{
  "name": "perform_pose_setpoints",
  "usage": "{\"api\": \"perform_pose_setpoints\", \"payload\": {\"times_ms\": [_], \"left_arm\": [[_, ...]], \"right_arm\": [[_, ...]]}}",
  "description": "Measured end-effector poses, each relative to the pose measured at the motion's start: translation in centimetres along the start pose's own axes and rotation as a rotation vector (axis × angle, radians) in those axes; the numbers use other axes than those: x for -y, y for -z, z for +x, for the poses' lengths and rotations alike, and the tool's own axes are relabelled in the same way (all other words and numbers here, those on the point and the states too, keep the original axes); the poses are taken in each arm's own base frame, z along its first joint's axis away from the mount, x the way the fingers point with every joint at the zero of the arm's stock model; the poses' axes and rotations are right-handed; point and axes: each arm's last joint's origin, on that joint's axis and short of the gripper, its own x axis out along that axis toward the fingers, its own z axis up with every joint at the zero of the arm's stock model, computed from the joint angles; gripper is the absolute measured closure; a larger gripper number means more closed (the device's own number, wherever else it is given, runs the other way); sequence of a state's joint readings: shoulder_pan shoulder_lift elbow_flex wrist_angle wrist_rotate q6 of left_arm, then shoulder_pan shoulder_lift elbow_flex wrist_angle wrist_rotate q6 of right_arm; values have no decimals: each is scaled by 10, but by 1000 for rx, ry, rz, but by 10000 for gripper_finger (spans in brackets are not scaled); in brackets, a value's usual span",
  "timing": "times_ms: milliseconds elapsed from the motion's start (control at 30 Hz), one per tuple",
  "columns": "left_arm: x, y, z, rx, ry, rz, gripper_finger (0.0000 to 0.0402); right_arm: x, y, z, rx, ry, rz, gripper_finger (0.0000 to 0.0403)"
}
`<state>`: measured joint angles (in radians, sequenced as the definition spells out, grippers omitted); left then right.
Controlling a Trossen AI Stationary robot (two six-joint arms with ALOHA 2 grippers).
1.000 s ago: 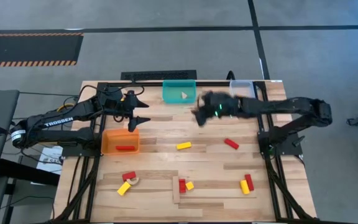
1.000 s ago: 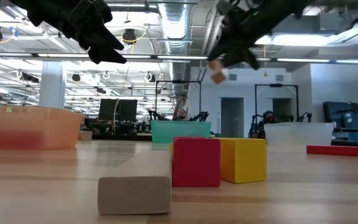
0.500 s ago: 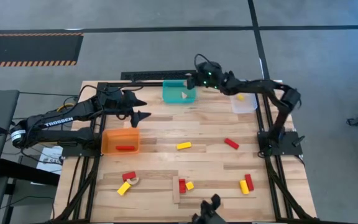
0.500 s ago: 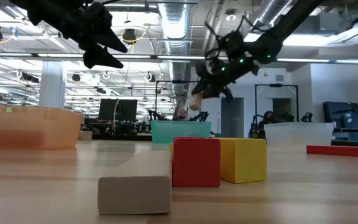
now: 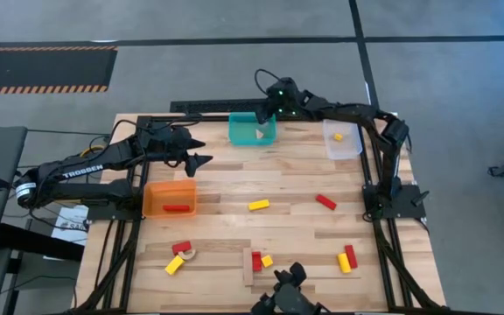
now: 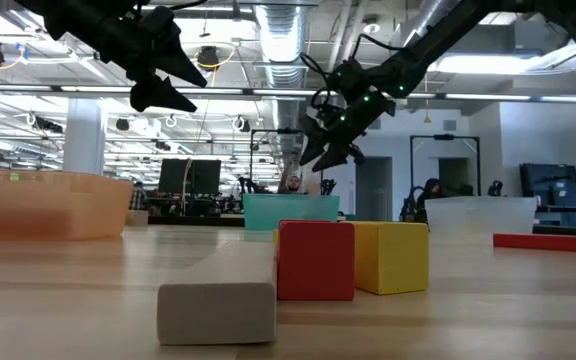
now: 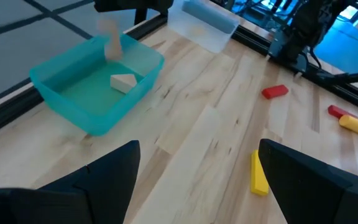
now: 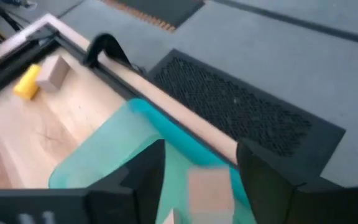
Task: Sort & place blocks by color
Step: Put the brown block into the transparent blue bin, then put the yellow block into the transparent white bin
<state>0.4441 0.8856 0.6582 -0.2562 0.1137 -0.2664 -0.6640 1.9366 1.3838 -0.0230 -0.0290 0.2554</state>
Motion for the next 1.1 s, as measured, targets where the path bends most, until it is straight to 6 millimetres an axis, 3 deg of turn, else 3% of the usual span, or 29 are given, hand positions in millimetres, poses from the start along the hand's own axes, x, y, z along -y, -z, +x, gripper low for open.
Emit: {"api": "perform_pose_setpoints", "payload": {"times_ms": [167, 333, 533, 700, 833, 967, 1100], "left_arm": [[0, 0, 0, 2, -7, 12, 86], [0, 0, 0, 1, -6, 26, 86], [-1, 7, 0, -76, 7, 36, 86], [-3, 17, -1, -177, -6, 35, 86], [0, 20, -2, -209, 30, 72, 86], [6, 22, -2, -232, 119, 103, 86], [10, 23, -2, -238, 147, 139, 86]], "right_arm": [[3, -7, -5, -70, 18, 4, 147], [1, -9, -12, -167, -7, -12, 139], [-24, 3, -41, -369, -76, -124, 138], [-63, 20, -76, -533, -152, -313, 138], [-94, 47, -97, -564, -245, -450, 138], [-116, 87, -109, -575, -323, -538, 138], [-137, 116, -118, -496, -405, -559, 138]]}}
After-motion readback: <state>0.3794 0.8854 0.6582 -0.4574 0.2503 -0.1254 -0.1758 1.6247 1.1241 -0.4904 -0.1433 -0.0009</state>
